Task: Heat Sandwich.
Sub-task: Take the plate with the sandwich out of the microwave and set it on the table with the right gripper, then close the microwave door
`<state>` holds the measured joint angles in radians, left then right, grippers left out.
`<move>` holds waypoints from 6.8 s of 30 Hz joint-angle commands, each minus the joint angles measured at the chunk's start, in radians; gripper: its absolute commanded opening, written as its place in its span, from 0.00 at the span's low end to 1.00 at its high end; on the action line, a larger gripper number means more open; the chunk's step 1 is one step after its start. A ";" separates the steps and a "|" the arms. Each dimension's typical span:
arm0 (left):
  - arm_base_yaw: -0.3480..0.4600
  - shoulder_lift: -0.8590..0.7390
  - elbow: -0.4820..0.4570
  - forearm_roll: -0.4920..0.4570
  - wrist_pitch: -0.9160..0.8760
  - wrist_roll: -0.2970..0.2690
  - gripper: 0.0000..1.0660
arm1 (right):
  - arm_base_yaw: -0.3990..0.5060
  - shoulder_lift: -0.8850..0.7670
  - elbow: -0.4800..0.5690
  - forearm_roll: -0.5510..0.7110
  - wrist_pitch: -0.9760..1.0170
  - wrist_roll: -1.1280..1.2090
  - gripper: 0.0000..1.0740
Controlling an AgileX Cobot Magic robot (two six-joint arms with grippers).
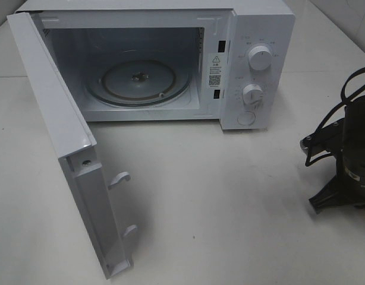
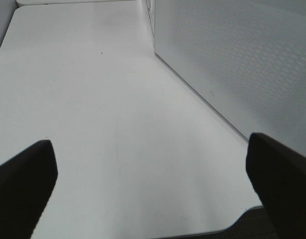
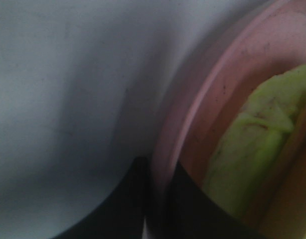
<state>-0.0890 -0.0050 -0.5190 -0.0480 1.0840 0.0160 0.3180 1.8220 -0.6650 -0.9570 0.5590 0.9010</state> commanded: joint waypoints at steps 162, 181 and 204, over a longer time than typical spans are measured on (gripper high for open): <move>0.001 0.080 -0.018 -0.012 -0.043 -0.002 0.89 | -0.228 -1.854 0.173 0.815 0.436 -0.844 0.70; 0.001 0.465 -0.012 -0.013 -0.297 0.003 0.30 | -0.228 -1.854 0.173 0.815 0.436 -0.844 0.70; 0.001 0.827 0.295 -0.001 -1.260 0.025 0.00 | -0.228 -1.854 0.173 0.815 0.436 -0.844 0.70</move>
<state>-0.0890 0.7970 -0.2310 -0.0490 -0.0880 0.0420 0.0970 -0.0030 -0.4960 -0.1420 1.0020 0.0600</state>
